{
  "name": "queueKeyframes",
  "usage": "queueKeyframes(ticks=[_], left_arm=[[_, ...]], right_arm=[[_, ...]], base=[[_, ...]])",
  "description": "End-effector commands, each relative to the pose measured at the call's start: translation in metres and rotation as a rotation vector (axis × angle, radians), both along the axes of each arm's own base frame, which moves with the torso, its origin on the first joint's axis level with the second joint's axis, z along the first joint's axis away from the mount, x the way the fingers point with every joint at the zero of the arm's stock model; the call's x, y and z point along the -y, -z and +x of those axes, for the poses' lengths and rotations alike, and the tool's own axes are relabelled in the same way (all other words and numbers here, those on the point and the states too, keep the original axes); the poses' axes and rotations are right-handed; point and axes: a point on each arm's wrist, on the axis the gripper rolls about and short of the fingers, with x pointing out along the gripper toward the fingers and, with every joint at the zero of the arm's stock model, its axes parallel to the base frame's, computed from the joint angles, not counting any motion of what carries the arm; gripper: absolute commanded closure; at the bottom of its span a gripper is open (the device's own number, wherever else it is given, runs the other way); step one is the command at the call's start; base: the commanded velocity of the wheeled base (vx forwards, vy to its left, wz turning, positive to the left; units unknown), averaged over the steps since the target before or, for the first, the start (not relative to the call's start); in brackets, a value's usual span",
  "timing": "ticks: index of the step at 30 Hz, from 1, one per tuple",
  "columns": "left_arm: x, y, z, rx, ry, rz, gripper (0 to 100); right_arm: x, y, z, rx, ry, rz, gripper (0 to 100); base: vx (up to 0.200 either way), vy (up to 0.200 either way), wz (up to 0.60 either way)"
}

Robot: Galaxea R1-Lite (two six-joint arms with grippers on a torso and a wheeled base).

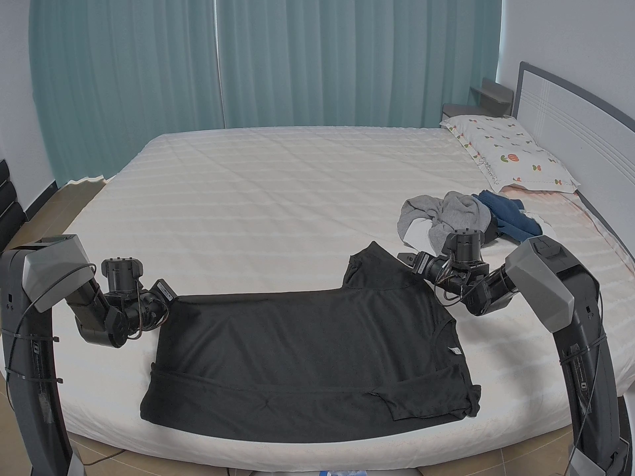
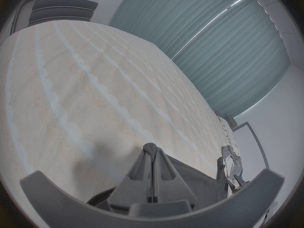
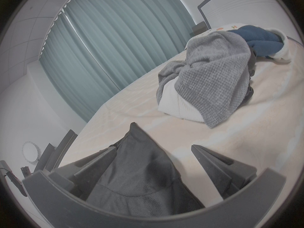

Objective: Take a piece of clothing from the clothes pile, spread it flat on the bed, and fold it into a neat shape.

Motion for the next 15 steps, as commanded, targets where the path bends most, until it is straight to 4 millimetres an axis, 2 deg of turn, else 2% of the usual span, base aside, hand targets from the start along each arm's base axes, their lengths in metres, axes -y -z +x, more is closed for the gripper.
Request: queueKeyframes(ticks=[1,15], left_arm=[[0.0000,0.0010,0.0000,-0.002,0.000,0.000,100],[0.0000,0.0005,0.0006,0.009,0.002,0.004,100]], right_arm=[[-0.0039,0.0063,-0.0012,-0.015,-0.008,-0.003,0],[-0.0040,0.0108,-0.0046,-0.038,-0.008,-0.004,0]], base=[[0.000,0.000,0.00],[0.000,0.000,0.00]])
